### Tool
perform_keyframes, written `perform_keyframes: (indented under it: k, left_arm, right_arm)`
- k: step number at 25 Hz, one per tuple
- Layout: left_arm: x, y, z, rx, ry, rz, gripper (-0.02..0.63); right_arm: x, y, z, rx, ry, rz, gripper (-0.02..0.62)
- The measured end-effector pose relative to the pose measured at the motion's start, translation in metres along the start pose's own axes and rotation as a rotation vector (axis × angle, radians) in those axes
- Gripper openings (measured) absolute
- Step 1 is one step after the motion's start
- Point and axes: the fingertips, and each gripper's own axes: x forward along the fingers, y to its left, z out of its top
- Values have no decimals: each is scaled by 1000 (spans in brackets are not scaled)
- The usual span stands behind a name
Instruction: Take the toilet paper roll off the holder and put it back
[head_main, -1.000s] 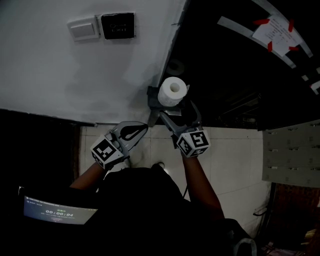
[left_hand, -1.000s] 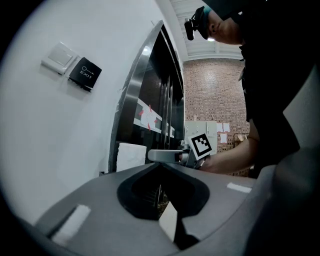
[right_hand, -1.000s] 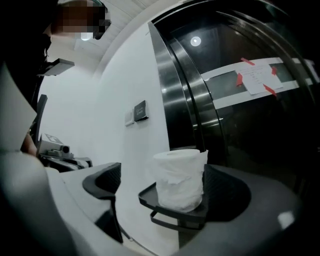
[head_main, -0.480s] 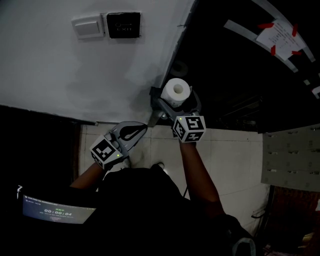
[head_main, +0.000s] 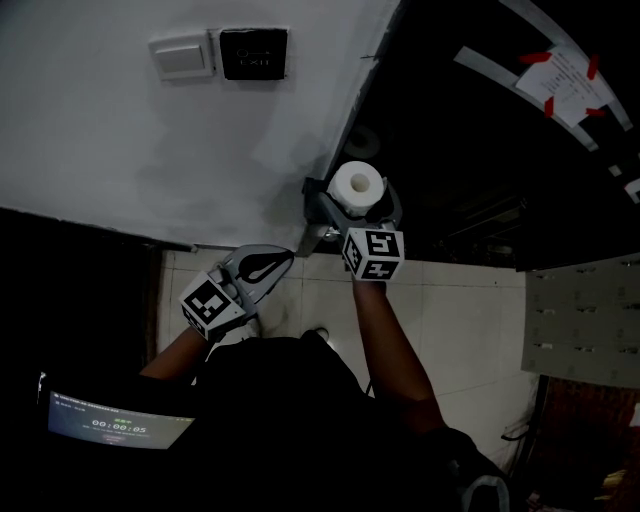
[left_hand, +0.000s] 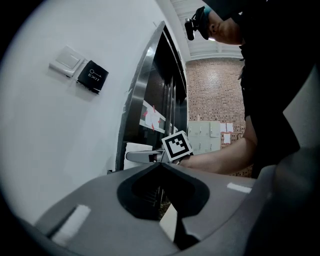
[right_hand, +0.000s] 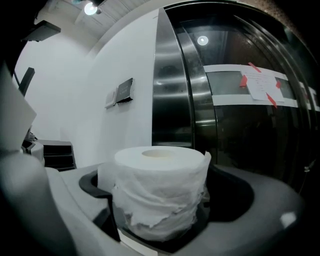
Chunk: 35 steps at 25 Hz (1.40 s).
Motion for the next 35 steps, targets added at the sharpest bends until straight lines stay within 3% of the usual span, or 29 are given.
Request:
perform_keyframes:
  k: [5, 14, 24, 35]
  left_arm:
    - [-1, 1, 0, -2, -3, -2, 2]
    - [2, -1, -3, 4, -9, -6, 2]
    - [4, -5, -3, 6, -13, -16, 2]
    - [9, -10, -4, 20, -13, -41, 2]
  right_arm:
    - [1, -2, -2, -41, 16, -20, 465]
    - [-4, -5, 0, -18, 7, 2, 453]
    - [-22, -15, 13, -62, 19, -1, 453]
    - [-49, -86, 16, -53, 21, -124, 453]
